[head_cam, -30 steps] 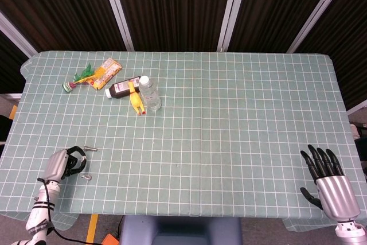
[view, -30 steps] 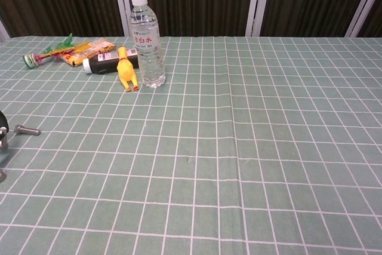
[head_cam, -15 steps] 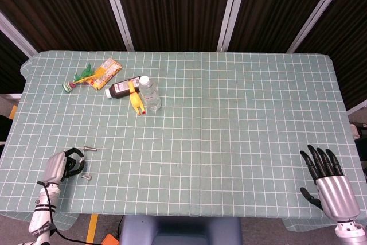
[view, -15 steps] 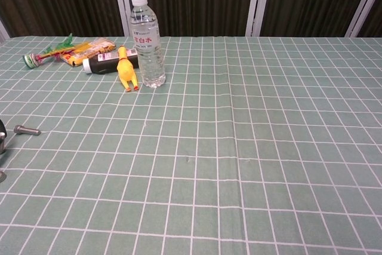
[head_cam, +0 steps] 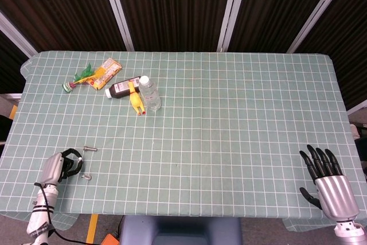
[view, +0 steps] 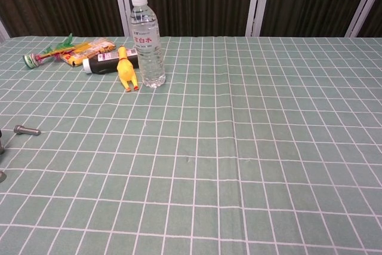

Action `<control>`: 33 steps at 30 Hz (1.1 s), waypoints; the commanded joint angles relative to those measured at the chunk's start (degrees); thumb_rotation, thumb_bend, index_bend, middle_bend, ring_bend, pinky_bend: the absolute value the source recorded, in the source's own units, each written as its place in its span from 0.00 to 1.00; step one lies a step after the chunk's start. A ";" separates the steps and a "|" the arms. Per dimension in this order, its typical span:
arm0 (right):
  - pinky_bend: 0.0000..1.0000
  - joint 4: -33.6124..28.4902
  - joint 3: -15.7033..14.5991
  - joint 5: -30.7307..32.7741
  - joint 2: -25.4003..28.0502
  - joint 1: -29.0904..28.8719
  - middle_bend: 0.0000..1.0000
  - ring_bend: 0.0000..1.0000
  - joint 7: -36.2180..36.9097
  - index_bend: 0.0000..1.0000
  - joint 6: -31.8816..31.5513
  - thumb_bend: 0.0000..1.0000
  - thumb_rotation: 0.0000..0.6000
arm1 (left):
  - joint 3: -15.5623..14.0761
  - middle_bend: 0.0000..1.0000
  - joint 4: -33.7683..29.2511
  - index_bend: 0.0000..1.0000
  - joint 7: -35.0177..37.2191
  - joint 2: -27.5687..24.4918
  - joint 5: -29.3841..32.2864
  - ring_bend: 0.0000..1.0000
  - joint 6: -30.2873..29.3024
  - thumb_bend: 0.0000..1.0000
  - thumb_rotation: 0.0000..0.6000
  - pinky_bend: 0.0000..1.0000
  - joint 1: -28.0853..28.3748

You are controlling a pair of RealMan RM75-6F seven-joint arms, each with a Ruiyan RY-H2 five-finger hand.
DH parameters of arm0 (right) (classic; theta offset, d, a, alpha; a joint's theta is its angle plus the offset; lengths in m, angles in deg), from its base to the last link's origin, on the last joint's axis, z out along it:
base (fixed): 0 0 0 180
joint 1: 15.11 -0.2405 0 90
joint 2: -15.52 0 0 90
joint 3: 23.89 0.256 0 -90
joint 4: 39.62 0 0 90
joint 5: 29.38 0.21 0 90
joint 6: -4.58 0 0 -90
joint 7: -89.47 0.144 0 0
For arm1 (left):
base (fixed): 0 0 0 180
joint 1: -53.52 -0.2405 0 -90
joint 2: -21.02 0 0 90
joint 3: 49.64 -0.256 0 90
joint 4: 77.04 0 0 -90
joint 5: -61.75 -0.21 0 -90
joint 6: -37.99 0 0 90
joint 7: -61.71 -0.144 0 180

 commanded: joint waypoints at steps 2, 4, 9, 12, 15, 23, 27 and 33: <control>0.00 0.00 0.01 -0.05 0.05 0.02 0.00 0.00 0.14 0.00 -0.12 0.28 1.00 | 0.14 1.00 1.27 0.63 1.47 0.83 -0.15 1.00 -0.49 0.45 1.00 1.00 -0.59; 0.00 -0.01 0.01 -0.01 0.12 0.04 0.00 0.00 0.22 0.00 -0.13 0.28 1.00 | 0.09 1.00 1.80 0.62 2.15 1.04 -0.27 1.00 -0.37 0.45 1.00 1.00 -0.76; 0.00 -0.04 -0.01 -0.03 0.16 0.05 0.00 0.00 0.22 0.00 -0.15 0.28 1.00 | -0.31 1.00 2.32 0.50 3.08 1.01 -1.28 1.00 -0.17 0.44 1.00 1.00 -0.81; 0.00 -0.07 0.00 0.02 0.17 0.04 0.00 0.00 0.20 0.00 -0.11 0.28 1.00 | -0.59 1.00 2.38 0.43 3.76 0.85 -2.41 1.00 -0.64 0.41 1.00 1.00 -0.75; 0.00 -0.08 -0.02 -0.01 0.18 0.03 0.00 0.00 0.17 0.00 -0.07 0.28 1.00 | -0.95 1.00 3.38 0.40 6.00 0.92 -3.78 1.00 -1.36 0.41 1.00 1.00 -0.86; 0.00 -0.08 -0.14 -0.25 0.17 0.10 0.00 0.00 0.17 0.00 -0.21 0.28 1.00 | -0.69 1.00 5.02 0.40 8.23 1.29 -4.30 1.00 -1.89 0.41 1.00 1.00 -1.05; 0.00 -0.08 -0.14 -0.26 0.16 0.09 0.00 0.00 0.21 0.00 -0.21 0.28 1.00 | -0.75 1.00 4.55 0.38 9.02 0.81 -5.31 1.00 -3.52 0.41 1.00 1.00 -1.42; 0.00 -0.14 -0.09 -0.20 0.21 0.07 0.00 0.00 0.30 0.00 -0.19 0.28 1.00 | -1.35 1.00 1.56 0.37 9.21 -1.18 -8.19 1.00 -8.27 0.41 1.00 1.00 -2.57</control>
